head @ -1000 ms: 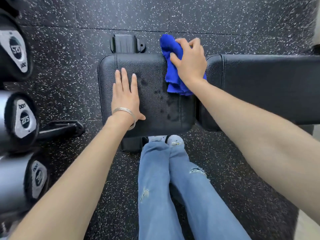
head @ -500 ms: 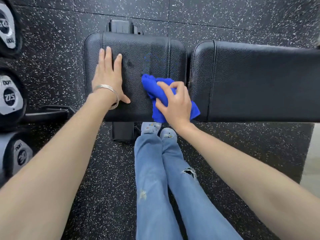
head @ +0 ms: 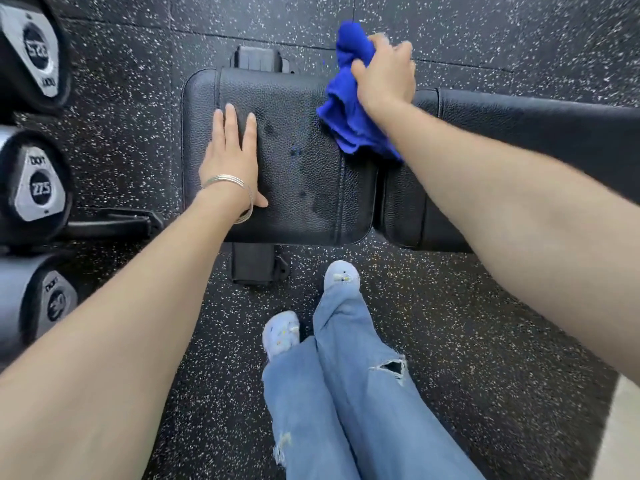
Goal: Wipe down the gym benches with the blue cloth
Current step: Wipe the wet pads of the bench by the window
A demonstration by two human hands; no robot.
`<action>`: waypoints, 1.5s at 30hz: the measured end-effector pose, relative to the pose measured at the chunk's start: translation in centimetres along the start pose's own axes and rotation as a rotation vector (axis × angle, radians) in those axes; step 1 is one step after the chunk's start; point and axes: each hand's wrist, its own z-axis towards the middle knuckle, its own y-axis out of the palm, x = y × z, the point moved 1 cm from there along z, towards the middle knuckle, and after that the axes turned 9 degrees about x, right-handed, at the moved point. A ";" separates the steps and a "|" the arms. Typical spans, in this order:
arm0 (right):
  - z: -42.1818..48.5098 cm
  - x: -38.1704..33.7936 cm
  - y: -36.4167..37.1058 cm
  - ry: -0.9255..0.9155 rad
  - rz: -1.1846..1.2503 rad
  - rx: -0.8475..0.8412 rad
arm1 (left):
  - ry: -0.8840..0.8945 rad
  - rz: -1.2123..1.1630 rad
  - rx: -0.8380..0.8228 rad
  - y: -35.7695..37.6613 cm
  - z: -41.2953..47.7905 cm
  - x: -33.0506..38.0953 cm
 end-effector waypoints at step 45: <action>-7.9 -12.8 5.3 0.142 0.000 0.138 | 0.271 -0.128 0.122 2.8 1.9 -13.3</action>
